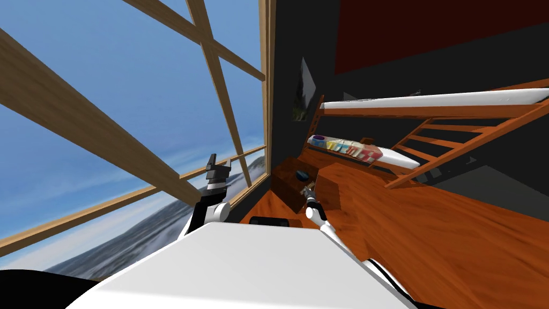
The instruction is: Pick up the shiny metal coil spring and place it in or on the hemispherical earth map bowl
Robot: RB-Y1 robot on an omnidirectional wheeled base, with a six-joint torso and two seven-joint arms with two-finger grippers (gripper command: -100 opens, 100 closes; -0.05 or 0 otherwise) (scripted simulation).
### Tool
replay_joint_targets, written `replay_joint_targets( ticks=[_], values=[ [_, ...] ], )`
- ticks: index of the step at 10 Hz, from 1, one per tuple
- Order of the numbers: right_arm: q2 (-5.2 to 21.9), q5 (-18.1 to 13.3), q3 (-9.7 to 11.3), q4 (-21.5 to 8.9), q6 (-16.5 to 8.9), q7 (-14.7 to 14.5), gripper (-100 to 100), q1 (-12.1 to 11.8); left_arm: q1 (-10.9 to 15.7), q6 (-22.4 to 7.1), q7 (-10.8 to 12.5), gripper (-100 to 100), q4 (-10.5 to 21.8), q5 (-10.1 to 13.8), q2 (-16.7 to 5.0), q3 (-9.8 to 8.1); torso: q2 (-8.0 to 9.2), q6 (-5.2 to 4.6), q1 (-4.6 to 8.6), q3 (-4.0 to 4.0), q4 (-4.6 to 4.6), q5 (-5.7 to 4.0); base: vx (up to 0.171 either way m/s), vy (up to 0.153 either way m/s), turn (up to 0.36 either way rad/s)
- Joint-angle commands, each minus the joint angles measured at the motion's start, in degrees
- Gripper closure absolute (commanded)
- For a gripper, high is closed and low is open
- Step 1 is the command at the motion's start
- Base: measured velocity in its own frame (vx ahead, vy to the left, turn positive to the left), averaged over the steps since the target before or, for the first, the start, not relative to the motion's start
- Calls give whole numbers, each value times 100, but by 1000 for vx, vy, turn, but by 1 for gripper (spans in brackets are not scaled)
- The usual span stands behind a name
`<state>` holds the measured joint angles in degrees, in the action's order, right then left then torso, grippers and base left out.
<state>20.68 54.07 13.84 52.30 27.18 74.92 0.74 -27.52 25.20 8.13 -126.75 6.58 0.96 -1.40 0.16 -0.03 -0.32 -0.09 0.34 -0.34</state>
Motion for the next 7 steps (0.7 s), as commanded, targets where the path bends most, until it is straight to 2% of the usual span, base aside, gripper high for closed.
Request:
replay_joint_targets(
  ticks=[1,3,4,7],
  values=[
    [199,122,-1,66,-224,86,100,206,0,0,0,0,0,0,0,0,0,0,0,0,0,0,-59,152,-72],
    [199,122,-1,66,-224,86,100,206,0,0,0,0,0,0,0,0,-2,2,7,-1,0,-1,-35,70,-16],
    [295,196,-10,144,-371,96,100,323,0,0,0,0,0,0,-1,-1,-7,2,30,-4,1,-4,-30,58,-49],
    [352,259,-25,227,-490,97,100,418,0,0,0,0,0,0,-1,-1,-12,4,29,-7,3,-4,-23,52,-25]
  ],
)
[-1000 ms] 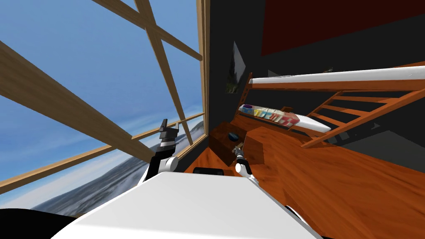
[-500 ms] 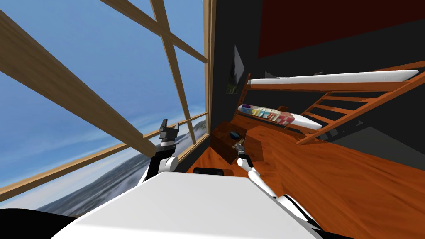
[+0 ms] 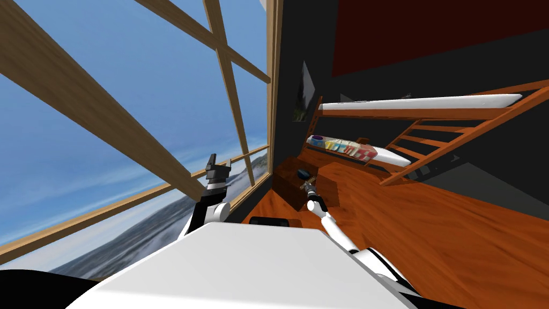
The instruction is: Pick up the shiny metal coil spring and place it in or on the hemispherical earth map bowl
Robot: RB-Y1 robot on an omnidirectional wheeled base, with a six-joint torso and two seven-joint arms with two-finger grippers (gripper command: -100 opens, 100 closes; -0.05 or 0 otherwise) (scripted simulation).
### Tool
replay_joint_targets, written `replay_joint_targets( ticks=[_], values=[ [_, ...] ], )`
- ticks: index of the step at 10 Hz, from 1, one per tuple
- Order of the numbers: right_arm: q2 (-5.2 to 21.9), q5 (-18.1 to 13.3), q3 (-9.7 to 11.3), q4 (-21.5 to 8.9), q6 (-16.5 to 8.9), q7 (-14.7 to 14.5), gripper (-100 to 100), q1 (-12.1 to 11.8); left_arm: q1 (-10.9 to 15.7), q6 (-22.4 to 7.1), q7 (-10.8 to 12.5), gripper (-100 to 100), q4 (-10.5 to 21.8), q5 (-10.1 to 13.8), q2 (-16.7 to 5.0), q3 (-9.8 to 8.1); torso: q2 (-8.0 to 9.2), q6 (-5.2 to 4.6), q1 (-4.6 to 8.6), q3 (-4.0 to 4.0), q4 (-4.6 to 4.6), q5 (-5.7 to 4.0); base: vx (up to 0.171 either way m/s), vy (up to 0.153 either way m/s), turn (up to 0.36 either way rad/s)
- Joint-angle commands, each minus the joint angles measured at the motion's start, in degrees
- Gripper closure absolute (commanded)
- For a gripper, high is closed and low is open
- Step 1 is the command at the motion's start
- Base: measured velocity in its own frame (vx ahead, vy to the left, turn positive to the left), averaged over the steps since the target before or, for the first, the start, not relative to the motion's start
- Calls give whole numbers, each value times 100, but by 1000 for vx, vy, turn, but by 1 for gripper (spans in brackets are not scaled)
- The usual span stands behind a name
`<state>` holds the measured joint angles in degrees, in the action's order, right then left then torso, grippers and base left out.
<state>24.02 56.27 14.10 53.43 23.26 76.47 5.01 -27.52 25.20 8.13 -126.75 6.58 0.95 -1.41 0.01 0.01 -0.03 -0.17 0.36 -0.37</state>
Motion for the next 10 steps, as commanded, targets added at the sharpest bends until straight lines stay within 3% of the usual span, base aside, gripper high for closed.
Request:
replay_joint_targets(
  ticks=[1,3,10],
  values=[
    [30,69,-61,159,-146,-59,100,30,0,0,0,0,0,0,0,0,0,0,0,0,0,0,-10,46,-20],
    [-85,254,-163,455,-283,-62,100,140,0,0,0,0,0,0,0,0,-10,5,3,-3,-2,-2,39,8,-28],
    [-899,824,-629,1239,-189,-30,100,30,-2,0,0,0,0,0,-2,-2,-63,0,94,-33,7,-33,139,-138,8]
  ],
)
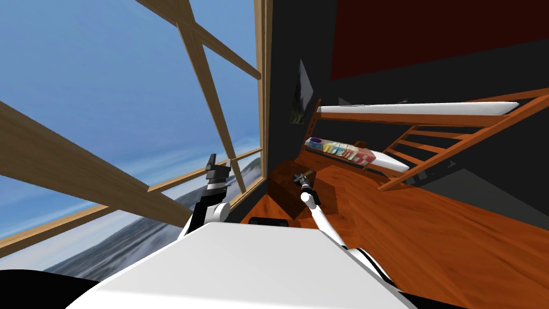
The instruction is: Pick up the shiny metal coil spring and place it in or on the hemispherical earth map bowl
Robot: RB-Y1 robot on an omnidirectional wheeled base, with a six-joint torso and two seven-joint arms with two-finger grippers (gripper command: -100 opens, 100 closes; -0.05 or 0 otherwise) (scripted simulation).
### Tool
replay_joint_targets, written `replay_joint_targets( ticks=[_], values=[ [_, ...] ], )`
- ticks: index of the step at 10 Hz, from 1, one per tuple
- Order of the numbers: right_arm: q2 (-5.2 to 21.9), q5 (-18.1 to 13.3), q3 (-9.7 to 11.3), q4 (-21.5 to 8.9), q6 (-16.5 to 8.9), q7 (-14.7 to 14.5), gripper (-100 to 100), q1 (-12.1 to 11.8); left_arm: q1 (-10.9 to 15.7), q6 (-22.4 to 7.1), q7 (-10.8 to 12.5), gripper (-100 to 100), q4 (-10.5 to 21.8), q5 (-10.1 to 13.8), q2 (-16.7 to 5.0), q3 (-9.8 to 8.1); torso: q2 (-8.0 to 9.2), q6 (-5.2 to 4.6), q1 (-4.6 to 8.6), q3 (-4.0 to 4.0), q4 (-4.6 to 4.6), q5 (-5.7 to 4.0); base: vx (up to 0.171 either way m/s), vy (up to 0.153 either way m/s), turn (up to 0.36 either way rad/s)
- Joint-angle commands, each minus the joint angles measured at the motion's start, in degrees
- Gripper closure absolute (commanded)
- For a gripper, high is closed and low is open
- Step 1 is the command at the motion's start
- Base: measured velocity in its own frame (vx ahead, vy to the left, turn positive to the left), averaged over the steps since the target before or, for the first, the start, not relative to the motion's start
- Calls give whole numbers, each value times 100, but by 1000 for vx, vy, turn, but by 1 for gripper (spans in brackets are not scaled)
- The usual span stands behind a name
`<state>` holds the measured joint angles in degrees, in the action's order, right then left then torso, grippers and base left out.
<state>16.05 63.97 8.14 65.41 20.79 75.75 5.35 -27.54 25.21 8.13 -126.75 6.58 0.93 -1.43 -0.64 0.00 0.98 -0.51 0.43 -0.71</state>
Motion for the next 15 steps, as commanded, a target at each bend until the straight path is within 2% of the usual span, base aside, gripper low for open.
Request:
replay_joint_targets(
  ticks=[1,4,5,6,10,11,12,13,15],
  values=[
    [-183,103,-80,103,80,44,100,-26,0,0,0,0,0,0,0,0,0,0,0,0,0,0,150,-182,13],
    [-447,264,-253,290,165,50,100,-118,0,0,0,0,0,0,0,0,6,-7,24,2,1,-6,140,-196,10],
    [-402,231,-212,261,140,42,100,-101,0,0,0,0,0,0,-1,-1,3,-9,33,0,2,-7,68,-97,10],
    [-403,237,-224,268,153,48,-100,-97,1,0,0,0,0,0,1,0,25,-6,-6,10,2,-4,13,-20,0],
    [-400,236,-225,267,154,48,-100,-96,2,0,0,0,0,0,2,2,59,-4,-53,30,-6,8,2,-2,0],
    [-400,236,-225,267,154,48,0,-96,2,0,0,0,0,0,2,2,60,-4,-54,31,-6,8,0,0,0],
    [-321,341,-387,280,-133,-83,-100,80,2,0,0,0,0,0,2,2,60,-4,-54,31,-6,8,-16,54,-144],
    [-321,341,-387,280,-156,-83,-100,80,2,0,0,0,0,0,2,2,63,-6,-70,32,-7,12,-20,79,-93],
    [-242,445,-549,294,-465,-213,-100,255,2,0,0,0,0,0,3,3,67,-4,-84,35,-8,15,-20,81,-79]
  ],
)
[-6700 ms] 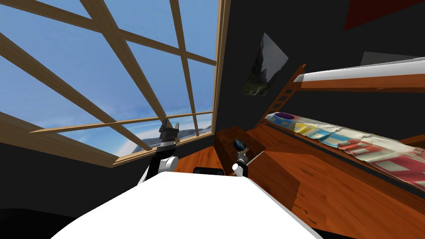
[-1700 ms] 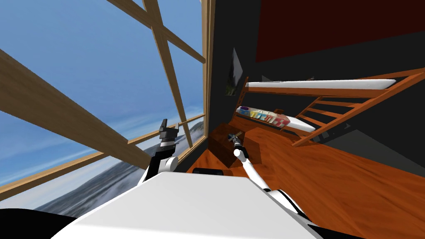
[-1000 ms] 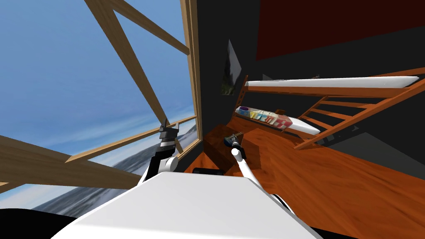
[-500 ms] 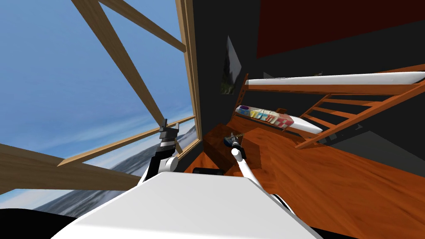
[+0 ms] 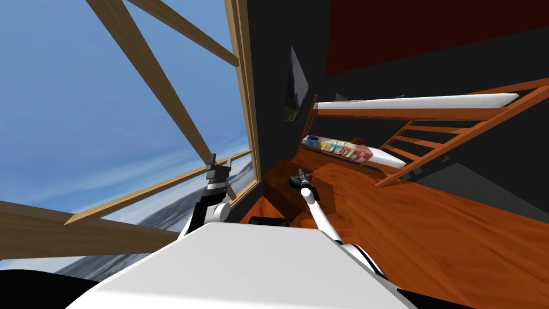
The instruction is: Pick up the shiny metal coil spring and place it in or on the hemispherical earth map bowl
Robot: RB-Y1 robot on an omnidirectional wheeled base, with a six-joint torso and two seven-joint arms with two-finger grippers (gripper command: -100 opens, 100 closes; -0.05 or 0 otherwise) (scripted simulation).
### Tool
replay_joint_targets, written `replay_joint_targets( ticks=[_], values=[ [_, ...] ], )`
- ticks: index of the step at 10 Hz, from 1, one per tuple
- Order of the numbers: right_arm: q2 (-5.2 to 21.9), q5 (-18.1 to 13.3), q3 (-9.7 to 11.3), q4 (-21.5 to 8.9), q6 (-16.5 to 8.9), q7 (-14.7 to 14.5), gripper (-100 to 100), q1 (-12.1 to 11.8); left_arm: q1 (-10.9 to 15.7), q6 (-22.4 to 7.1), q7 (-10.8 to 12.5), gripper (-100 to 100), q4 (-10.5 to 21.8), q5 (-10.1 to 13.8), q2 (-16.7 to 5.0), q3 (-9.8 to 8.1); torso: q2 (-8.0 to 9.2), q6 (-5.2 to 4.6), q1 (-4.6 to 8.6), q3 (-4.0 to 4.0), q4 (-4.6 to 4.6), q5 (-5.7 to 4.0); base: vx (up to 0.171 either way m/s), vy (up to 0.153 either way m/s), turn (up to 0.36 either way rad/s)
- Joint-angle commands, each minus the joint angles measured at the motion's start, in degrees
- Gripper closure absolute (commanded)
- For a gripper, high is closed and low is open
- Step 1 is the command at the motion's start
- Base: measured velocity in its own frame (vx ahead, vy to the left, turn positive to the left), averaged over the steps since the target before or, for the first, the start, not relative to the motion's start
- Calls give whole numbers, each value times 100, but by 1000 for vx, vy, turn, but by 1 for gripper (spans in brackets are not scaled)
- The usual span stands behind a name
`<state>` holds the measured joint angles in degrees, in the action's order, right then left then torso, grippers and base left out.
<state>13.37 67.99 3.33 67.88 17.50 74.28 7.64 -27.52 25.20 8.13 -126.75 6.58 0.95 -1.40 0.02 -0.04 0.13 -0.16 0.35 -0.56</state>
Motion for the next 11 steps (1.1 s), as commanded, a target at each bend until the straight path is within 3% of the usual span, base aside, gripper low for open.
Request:
replay_joint_targets(
  ticks=[1,6,8,9,11],
  values=[
    [66,95,-149,53,-286,-131,-100,114,0,0,0,0,0,0,0,0,0,0,0,0,0,0,-21,86,-122],
    [263,356,-553,86,-1061,-458,-100,552,0,0,0,0,0,0,0,0,4,0,-3,2,0,0,-31,86,-115],
    [257,339,-516,94,-1004,-419,-100,517,0,0,0,0,0,0,0,0,0,2,8,0,0,-2,-13,34,-17],
    [255,342,-526,98,-1029,-437,0,520,0,0,0,0,0,0,-1,0,-4,1,21,-3,2,-5,0,0,0],
    [254,342,-525,98,-1026,-435,0,520,0,0,0,0,0,0,-1,-1,-8,1,30,-5,3,-7,0,0,0]
  ],
)
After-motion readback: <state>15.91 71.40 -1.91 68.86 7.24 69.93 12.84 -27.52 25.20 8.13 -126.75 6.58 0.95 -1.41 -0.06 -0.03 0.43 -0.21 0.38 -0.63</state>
